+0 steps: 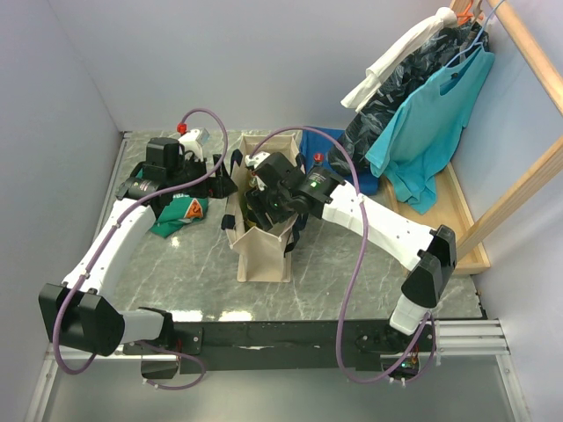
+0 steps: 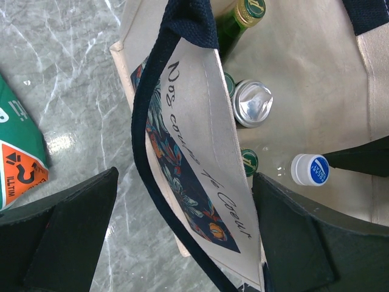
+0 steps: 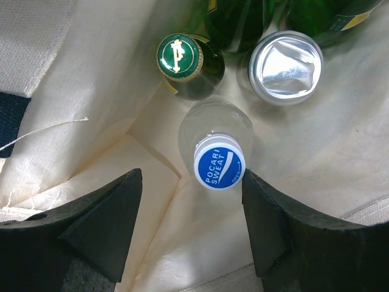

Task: Take the beverage out of the canvas bag
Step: Adjust the drink in the canvas bag.

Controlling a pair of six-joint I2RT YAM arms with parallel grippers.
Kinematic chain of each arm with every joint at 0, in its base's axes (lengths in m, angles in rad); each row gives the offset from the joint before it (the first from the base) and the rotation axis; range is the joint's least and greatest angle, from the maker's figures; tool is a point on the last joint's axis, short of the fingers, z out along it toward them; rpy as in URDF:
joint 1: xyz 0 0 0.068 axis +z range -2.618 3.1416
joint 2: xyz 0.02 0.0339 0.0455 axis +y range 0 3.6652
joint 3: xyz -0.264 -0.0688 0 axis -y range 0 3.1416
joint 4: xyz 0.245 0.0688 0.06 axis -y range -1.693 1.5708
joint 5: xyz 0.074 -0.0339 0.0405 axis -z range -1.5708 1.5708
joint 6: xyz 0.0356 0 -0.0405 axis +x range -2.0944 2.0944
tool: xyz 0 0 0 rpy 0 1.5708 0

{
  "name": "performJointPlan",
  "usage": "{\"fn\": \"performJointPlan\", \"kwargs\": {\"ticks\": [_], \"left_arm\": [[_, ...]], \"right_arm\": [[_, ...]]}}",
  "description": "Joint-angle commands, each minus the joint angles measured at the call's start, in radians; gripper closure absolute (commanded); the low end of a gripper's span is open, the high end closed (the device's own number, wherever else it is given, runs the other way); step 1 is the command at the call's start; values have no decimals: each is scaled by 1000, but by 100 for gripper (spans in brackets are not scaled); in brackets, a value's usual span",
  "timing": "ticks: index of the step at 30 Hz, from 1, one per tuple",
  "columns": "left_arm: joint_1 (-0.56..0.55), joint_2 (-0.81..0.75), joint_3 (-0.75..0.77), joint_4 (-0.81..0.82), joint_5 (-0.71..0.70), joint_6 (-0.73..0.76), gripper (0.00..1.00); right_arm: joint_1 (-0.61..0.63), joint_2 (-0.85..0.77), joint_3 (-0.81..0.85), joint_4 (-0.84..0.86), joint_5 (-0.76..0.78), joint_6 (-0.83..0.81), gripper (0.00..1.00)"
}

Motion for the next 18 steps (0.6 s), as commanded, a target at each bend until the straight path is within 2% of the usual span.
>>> {"fn": "performJointPlan", "kwargs": {"ticks": [1,13,16,18], "left_arm": [[4,-5,13,19,-17,4,3],[5,-2,14,16,-25,2,3],[7,1,14,17,-25,2,3],[7,4,14,17,-23,2,3]], "right_arm": [[-2,14,10,8,-19,8,27],[-2,42,20,10,-22,7,29],[-2,40,17,15,-24,5,35],[-4,39,17,13,-27,5,42]]}}
